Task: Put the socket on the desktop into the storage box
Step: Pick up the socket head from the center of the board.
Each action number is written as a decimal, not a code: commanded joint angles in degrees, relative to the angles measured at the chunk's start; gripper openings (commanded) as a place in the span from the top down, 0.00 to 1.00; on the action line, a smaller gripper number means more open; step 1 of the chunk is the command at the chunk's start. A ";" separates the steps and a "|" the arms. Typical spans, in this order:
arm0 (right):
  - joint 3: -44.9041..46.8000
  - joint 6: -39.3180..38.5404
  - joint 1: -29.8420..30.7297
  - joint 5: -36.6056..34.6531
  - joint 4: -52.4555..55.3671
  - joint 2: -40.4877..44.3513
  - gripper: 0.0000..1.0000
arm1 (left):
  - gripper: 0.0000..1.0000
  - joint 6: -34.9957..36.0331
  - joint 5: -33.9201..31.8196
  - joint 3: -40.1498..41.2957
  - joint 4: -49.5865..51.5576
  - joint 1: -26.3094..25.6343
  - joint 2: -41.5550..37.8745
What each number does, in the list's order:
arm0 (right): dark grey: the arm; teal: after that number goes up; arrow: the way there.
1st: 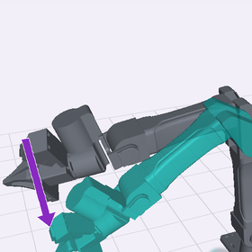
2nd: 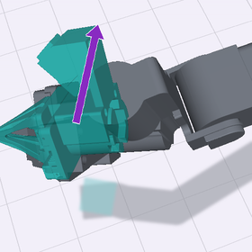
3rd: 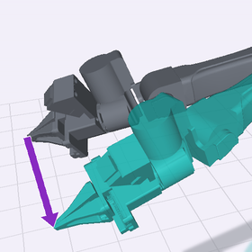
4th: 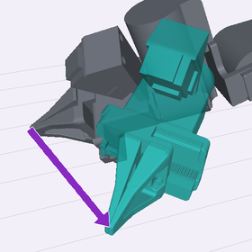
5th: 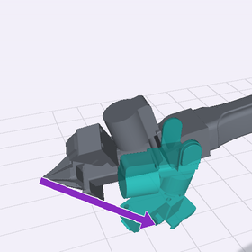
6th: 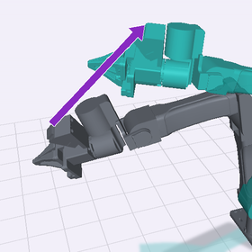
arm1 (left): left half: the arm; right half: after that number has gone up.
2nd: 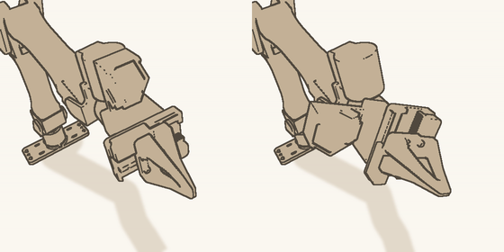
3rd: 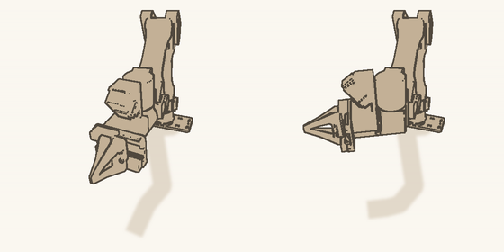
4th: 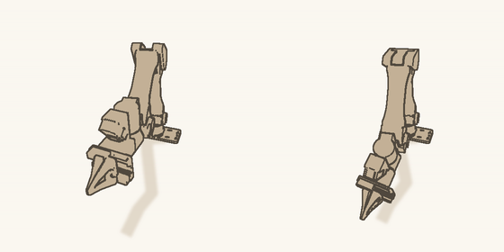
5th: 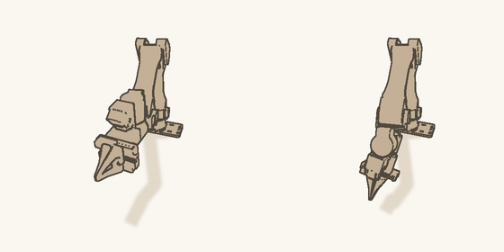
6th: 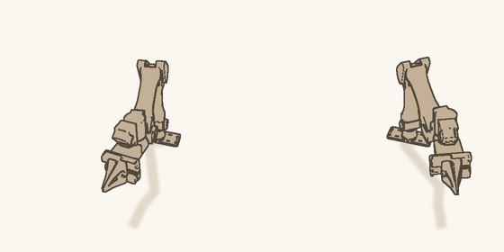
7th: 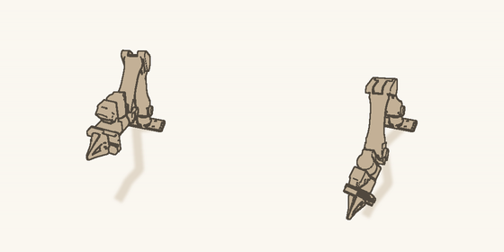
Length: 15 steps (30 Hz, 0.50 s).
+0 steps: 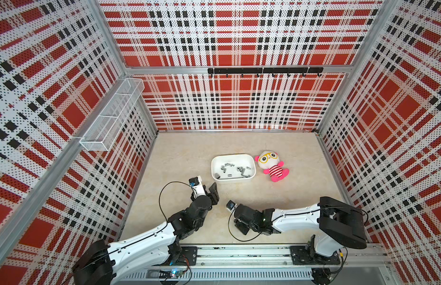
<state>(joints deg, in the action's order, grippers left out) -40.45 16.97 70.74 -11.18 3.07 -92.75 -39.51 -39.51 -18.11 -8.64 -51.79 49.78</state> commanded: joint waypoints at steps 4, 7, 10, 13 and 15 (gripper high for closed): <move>-0.51 0.17 0.28 -0.26 1.02 -0.67 0.78 | 0.38 0.68 -1.29 -0.88 -1.24 -0.24 0.46; -0.42 0.17 0.29 -1.67 1.03 -0.49 0.82 | 0.38 0.66 -1.56 -0.95 -1.37 -0.23 0.82; -0.25 0.28 0.30 -1.88 1.08 -0.05 0.89 | 0.38 0.66 -1.67 -1.01 -1.26 -0.24 1.26; 0.01 0.58 0.28 -3.36 1.52 0.57 0.92 | 0.38 0.39 -1.99 -1.05 -1.40 -0.24 1.73; 0.01 1.33 0.28 -5.94 2.59 1.59 0.95 | 0.38 0.22 -2.36 -0.96 -1.72 -0.24 2.30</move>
<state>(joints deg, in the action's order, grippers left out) -40.45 17.34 70.74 -13.13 3.36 -92.68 -39.44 -40.45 -18.11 -9.04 -51.79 51.40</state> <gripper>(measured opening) 0.140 0.619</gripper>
